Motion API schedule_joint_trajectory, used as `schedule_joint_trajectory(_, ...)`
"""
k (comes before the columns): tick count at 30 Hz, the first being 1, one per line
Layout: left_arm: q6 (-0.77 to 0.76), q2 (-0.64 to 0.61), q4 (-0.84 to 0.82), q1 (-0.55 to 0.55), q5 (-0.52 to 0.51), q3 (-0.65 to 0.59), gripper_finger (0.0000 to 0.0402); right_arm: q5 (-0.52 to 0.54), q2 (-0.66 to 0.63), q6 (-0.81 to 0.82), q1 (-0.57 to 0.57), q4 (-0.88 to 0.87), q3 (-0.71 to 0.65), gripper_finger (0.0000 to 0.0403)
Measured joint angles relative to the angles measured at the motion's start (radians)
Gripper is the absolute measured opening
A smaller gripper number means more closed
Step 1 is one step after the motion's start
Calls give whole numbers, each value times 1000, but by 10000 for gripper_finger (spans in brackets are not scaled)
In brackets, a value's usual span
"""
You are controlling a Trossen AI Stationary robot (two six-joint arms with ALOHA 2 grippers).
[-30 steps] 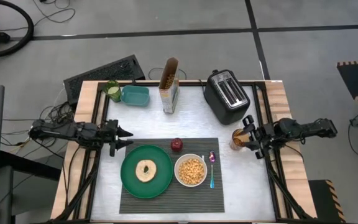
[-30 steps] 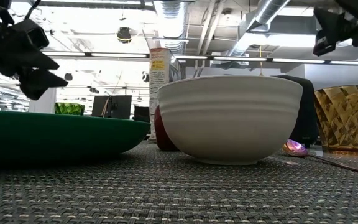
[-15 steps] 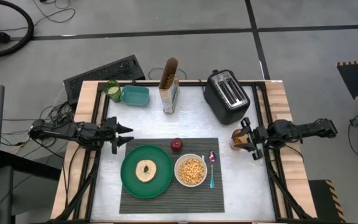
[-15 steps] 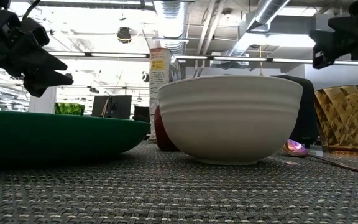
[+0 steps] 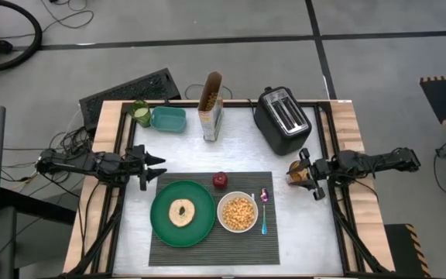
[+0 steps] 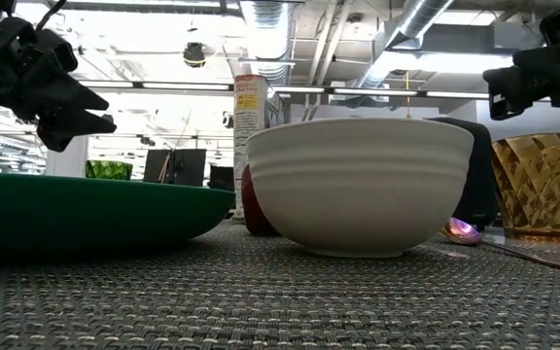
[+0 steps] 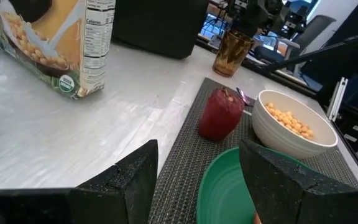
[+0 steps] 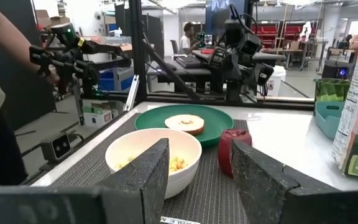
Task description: Arrange a breakfast setting
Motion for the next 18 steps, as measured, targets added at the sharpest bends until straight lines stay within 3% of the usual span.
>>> schedule_joint_trajectory(18, 2, 0, 0, 0, 7, 0, 208, 1, 0, 0, 0, -10, 0, 195)
